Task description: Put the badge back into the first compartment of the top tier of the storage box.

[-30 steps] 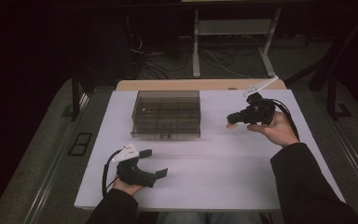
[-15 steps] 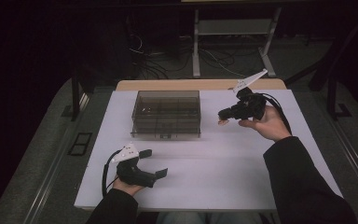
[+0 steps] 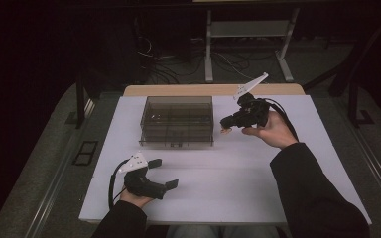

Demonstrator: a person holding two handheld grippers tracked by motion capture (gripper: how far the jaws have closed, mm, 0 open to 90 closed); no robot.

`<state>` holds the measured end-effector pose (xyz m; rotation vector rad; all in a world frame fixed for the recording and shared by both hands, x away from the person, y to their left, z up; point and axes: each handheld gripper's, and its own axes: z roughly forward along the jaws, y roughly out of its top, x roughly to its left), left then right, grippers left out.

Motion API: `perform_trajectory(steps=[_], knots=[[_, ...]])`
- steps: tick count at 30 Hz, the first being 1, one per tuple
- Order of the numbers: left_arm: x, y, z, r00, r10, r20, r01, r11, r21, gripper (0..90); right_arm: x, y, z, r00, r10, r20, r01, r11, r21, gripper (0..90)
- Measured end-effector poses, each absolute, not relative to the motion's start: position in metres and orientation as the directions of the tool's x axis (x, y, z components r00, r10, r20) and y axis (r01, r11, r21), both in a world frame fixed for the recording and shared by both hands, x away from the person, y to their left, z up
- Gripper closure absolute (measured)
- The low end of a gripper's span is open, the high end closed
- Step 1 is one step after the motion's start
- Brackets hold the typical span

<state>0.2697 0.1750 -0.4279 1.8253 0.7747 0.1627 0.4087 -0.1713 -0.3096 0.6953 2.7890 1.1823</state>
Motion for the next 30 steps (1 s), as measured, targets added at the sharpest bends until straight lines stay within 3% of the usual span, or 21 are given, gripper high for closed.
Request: perform_trajectory(steps=[30], knots=[[0.270,0.175,-0.428,0.779,0.573,-0.254,0.428,-0.191,0.883,0.0,0.417,-0.108,-0.293,-0.942,0.322,0.092,0.291,0.652,0.700,83.9]])
